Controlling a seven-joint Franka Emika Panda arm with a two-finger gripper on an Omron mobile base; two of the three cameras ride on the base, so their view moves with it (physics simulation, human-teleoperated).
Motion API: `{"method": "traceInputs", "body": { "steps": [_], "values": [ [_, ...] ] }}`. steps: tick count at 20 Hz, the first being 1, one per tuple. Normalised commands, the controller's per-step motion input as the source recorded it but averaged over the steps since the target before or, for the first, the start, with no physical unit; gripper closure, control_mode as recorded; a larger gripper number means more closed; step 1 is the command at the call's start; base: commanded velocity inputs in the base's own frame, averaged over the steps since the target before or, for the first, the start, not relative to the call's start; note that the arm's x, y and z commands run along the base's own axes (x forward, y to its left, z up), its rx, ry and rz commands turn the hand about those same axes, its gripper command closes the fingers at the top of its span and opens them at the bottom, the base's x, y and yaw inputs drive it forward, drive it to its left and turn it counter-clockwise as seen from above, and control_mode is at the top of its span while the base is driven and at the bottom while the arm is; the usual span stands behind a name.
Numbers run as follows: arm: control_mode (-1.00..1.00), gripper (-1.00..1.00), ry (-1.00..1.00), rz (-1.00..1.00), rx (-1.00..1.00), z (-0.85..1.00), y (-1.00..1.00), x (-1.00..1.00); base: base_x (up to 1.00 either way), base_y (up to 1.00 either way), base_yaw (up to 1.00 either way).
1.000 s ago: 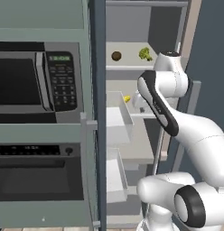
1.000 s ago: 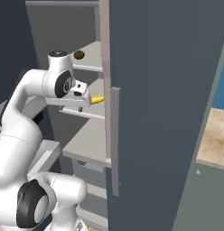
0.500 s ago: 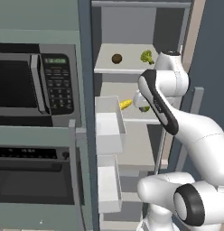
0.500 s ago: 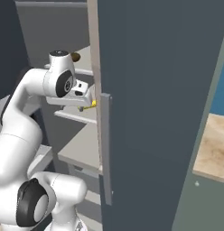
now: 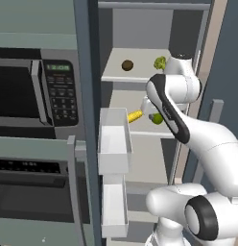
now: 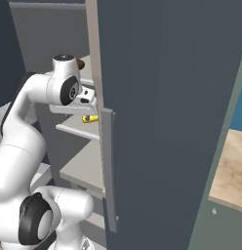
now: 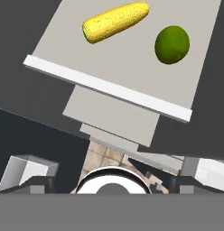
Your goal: Take the kiwi and broccoli from the highest rack and move them to the second highest rack where the corn and lime are located, to maximize freezer space. Close the freezer door after rearranging.
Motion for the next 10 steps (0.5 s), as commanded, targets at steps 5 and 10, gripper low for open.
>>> {"method": "traceInputs", "body": {
  "steps": [5,10],
  "values": [
    [-1.00,-1.00,0.00,0.03,0.00,-0.14,0.21,-0.30,0.00,0.00,0.00],
    [-1.00,-1.00,0.00,0.00,0.00,-0.22,0.59,-0.28,0.00,0.00,0.00]
  ]
}}
